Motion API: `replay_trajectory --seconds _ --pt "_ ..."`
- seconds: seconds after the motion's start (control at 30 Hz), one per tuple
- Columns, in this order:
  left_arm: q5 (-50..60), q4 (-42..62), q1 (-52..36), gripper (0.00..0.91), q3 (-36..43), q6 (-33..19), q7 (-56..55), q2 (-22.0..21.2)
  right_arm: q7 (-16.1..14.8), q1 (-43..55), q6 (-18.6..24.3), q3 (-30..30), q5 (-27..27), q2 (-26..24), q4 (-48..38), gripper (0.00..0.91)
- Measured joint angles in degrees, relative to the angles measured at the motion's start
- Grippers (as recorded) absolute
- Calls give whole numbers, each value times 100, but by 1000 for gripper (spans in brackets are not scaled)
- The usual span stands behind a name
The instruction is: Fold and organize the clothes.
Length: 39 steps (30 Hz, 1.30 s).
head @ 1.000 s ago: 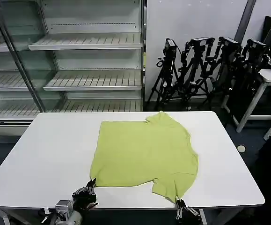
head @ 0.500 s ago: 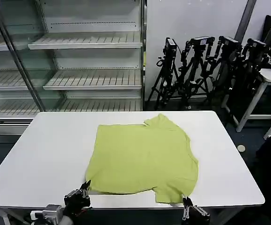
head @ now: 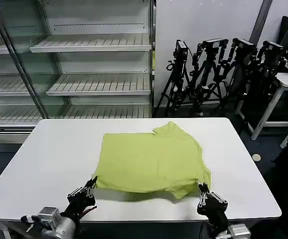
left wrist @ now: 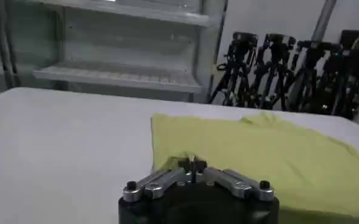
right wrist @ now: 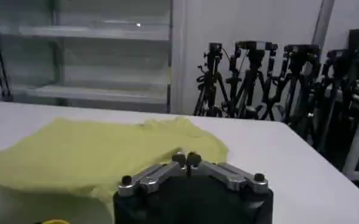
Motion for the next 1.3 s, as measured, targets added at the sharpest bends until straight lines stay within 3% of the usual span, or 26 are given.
replay_trajectory --seconds 0.37,0.93,0.97,1.0,1.03,1.07,1.1,1.13,1.3 --pt "-247 628 -663 20 221 -73 28 154 41 950 -46 -285 296 -66 -784 0" --pt "-379 1390 -1374 30 450 -98 -35 121 51 1725 -92 -616 228 121 -1602 0" --pt "-379 1419 -1400 30 459 -98 -36 123 52 1746 -94 -624 218 132 -1636 202" --pt "-381 1447 -1429 91 471 -99 -36 123 48 1759 -104 -630 202 139 -1667 766" --pt "-383 1472 -1455 202 478 -100 -37 123 42 1769 -118 -641 188 144 -1691 907" --pt "-383 1493 -1477 383 482 -104 -36 121 33 1775 -137 -652 171 149 -1707 907" --pt "-385 1518 -1503 705 488 -108 -36 117 20 1780 -158 -660 152 155 -1722 907" --pt "-385 1544 -1521 907 490 -110 -36 116 10 1782 -171 -663 137 162 -1738 907" --pt "-388 1627 -1542 907 492 -96 -31 121 -25 1768 -190 -650 59 189 -1777 907"
